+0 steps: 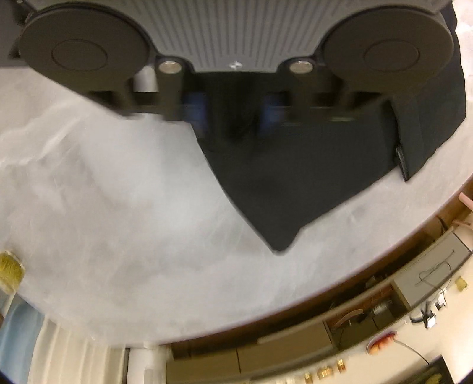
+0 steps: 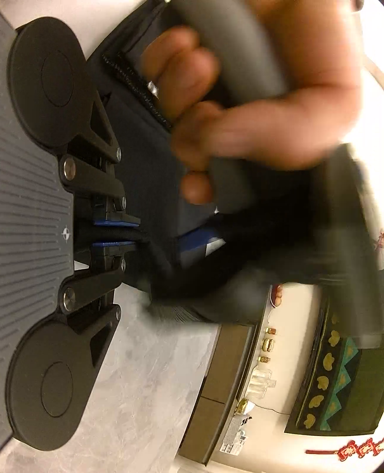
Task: Fold clothes
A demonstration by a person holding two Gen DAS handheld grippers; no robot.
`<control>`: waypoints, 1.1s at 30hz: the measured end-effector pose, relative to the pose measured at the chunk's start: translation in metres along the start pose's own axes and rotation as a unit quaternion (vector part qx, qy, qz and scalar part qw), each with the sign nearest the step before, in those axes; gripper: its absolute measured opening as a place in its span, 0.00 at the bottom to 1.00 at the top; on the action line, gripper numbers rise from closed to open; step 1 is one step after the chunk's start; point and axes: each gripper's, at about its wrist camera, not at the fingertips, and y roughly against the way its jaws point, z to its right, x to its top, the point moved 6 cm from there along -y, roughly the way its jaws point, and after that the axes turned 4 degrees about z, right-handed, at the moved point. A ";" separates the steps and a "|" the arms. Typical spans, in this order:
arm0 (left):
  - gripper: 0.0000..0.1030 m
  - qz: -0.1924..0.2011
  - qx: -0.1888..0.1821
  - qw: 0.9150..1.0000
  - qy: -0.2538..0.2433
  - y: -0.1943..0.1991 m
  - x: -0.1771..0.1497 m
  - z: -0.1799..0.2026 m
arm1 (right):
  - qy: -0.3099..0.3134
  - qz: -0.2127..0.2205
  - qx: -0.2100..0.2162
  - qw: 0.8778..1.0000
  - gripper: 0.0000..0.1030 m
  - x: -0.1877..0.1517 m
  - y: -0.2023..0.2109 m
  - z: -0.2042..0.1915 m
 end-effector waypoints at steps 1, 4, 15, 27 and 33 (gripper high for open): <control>0.08 0.009 -0.008 1.000 0.007 0.006 -0.002 -0.005 | -0.004 0.005 0.004 1.000 0.09 0.002 0.000 0.001; 0.07 0.056 -0.037 0.996 0.049 0.047 -0.006 -0.039 | -0.031 0.034 0.022 0.999 0.18 0.014 0.010 0.003; 0.30 0.098 0.027 0.947 0.304 0.107 -0.190 -0.275 | -0.001 0.019 0.140 0.990 0.59 0.017 0.015 -0.079; 0.51 0.123 -0.043 0.954 0.268 0.107 -0.211 -0.196 | 0.115 -0.103 -0.002 0.988 0.58 0.002 -0.049 -0.035; 0.34 0.182 -0.149 0.936 0.263 0.130 -0.202 -0.176 | 0.078 -0.104 -0.175 0.976 0.56 0.025 -0.027 0.055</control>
